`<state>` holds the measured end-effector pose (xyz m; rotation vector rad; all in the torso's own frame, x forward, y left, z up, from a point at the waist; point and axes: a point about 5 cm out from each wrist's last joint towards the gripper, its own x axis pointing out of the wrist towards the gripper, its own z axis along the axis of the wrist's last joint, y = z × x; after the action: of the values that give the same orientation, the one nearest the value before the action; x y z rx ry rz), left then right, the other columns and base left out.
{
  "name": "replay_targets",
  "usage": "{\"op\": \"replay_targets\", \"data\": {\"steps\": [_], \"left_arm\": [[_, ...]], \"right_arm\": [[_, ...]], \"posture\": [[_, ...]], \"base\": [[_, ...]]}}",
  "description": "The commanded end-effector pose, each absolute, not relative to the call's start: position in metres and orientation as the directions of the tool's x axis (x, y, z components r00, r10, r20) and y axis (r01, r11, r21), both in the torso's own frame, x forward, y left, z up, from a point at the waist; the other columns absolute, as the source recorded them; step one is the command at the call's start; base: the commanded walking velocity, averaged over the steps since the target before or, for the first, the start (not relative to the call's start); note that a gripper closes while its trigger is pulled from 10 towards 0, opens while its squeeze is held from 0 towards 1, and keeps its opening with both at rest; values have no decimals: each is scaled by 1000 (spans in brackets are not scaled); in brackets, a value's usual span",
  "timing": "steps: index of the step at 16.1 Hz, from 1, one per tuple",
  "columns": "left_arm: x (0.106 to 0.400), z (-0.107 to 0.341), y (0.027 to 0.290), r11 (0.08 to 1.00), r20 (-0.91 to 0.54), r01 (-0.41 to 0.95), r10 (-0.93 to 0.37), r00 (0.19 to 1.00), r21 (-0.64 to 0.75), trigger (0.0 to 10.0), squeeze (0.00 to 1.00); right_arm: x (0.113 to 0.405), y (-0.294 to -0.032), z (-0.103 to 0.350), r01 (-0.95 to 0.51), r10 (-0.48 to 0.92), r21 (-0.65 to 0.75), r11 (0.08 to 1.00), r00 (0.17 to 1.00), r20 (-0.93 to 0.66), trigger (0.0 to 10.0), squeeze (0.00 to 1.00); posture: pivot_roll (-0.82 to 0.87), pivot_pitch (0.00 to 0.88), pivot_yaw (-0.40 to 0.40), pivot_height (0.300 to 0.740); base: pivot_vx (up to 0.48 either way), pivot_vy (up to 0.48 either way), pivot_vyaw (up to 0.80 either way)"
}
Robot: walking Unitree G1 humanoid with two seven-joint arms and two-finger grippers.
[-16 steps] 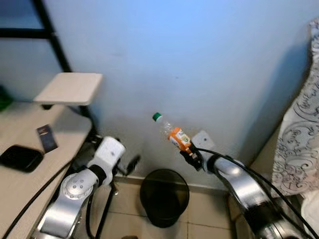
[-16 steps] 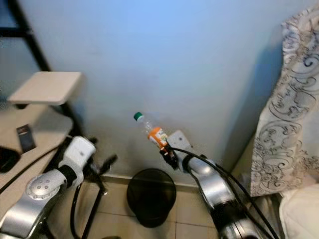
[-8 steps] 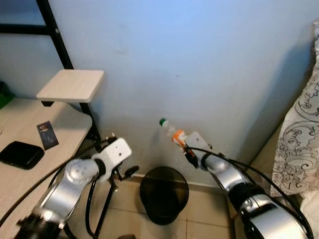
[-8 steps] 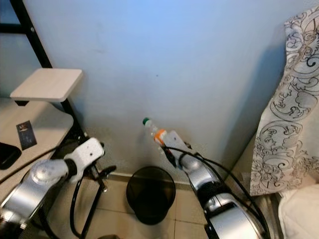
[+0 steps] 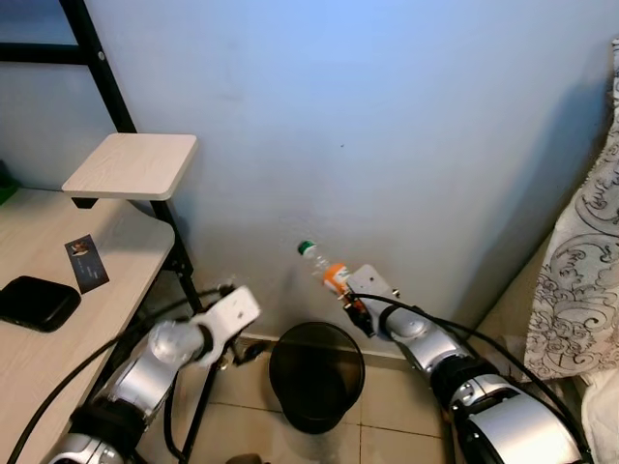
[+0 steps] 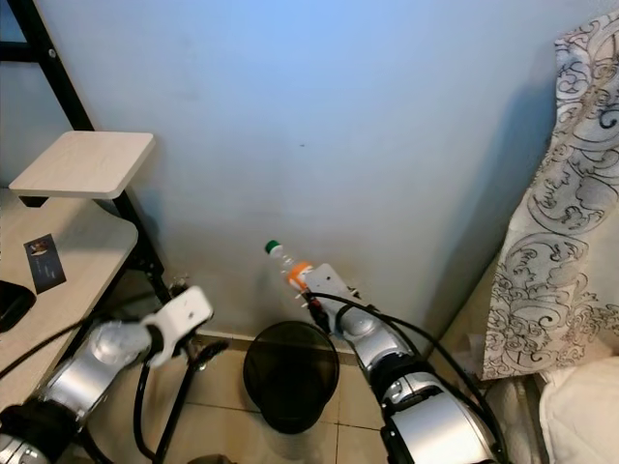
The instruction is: Clean up the room
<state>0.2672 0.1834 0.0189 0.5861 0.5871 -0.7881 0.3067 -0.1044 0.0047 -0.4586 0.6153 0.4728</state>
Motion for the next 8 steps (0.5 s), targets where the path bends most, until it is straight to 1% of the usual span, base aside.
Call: {"op": "replay_targets", "data": {"steps": [1, 2, 4, 5, 8], "left_arm": [[269, 21, 190, 570, -668, 772, -461, 584, 282, 10000, 0], [268, 20, 200, 569, -667, 771, -460, 586, 285, 10000, 0], [266, 22, 214, 569, -659, 768, -461, 595, 295, 10000, 0], [266, 25, 217, 567, -650, 767, -467, 600, 300, 10000, 0], [274, 39, 218, 569, -621, 761, -484, 617, 313, 10000, 0]], "right_arm": [[313, -102, 11, -538, 295, -249, 805, 728, -618, 10000, 0], [312, -100, 11, -544, 310, -225, 809, 719, -622, 10000, 1000], [309, -96, 8, -559, 334, -193, 807, 700, -631, 10000, 1000], [309, -95, 8, -561, 337, -190, 805, 698, -632, 10000, 1000], [306, -94, 6, -572, 344, -183, 799, 686, -641, 10000, 1000]], "posture": [[122, 0, 23, 740], [124, 0, 24, 740], [124, 0, 24, 740], [124, 0, 24, 740], [125, 0, 24, 740]], "base": [[0, 0, 0], [0, 0, 0], [0, 0, 0], [0, 0, 0], [0, 0, 0]]}}
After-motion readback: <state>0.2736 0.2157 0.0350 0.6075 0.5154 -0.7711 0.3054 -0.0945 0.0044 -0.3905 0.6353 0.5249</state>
